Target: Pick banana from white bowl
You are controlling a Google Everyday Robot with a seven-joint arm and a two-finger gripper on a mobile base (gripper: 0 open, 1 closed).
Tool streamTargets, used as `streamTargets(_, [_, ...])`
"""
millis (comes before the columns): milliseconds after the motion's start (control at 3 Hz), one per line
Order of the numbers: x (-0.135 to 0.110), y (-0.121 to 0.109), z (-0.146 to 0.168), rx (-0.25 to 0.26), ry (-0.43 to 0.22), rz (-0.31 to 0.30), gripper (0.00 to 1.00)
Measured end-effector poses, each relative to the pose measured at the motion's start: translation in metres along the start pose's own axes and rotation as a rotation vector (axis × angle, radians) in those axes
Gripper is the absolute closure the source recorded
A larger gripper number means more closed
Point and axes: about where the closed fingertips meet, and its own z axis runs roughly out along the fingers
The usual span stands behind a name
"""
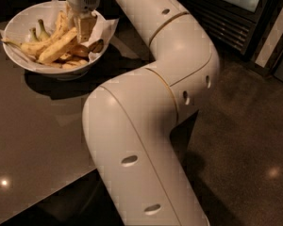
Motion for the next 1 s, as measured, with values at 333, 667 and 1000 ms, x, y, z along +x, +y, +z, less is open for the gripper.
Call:
streamTargets(333, [0.0, -0.004, -0.016, 0.055, 0.002, 0.007, 1.0])
streamTargets(667, [-0.001, -0.001, -0.051, 0.171, -0.021, -0.005, 1.0])
streamTargets(1000, [-0.01, 0.011, -0.061, 0.131, -0.028, 0.023, 1.0])
